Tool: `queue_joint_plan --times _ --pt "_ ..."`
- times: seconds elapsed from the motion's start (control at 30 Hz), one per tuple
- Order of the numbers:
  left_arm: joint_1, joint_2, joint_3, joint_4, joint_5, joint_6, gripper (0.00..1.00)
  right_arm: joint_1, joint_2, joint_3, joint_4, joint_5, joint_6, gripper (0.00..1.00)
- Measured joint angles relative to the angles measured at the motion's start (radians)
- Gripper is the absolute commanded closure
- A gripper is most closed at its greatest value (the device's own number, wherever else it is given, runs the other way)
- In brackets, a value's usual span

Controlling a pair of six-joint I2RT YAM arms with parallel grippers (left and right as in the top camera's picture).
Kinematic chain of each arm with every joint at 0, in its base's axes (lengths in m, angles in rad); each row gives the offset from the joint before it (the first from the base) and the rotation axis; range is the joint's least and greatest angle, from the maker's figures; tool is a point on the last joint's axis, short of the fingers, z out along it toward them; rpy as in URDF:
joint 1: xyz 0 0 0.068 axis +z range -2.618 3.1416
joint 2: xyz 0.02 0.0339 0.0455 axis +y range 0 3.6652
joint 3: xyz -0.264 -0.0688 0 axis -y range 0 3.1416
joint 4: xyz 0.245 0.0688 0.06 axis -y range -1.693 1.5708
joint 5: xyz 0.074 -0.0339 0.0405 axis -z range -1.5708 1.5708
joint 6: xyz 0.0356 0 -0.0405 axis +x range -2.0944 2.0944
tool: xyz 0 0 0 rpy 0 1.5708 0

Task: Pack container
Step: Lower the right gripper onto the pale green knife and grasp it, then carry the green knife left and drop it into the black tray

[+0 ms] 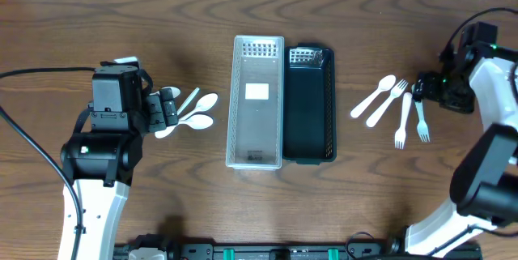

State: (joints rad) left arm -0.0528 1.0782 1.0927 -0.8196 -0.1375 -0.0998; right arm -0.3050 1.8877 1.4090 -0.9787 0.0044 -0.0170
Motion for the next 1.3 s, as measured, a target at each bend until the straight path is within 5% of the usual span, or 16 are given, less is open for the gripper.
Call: queue_joint_plan --times 0.6,0.9,1.3 --pt "0.000 0.000 0.000 0.000 0.000 0.000 0.02 -0.008 0.200 0.019 0.034 0.014 -0.089 0.60" --pt "0.000 0.000 0.000 0.000 0.000 0.000 0.02 -0.008 0.203 0.025 0.019 0.015 -0.058 0.97" --pt "0.000 0.001 0.000 0.000 0.000 0.000 0.02 0.037 0.143 0.241 -0.195 -0.062 0.013 0.99"
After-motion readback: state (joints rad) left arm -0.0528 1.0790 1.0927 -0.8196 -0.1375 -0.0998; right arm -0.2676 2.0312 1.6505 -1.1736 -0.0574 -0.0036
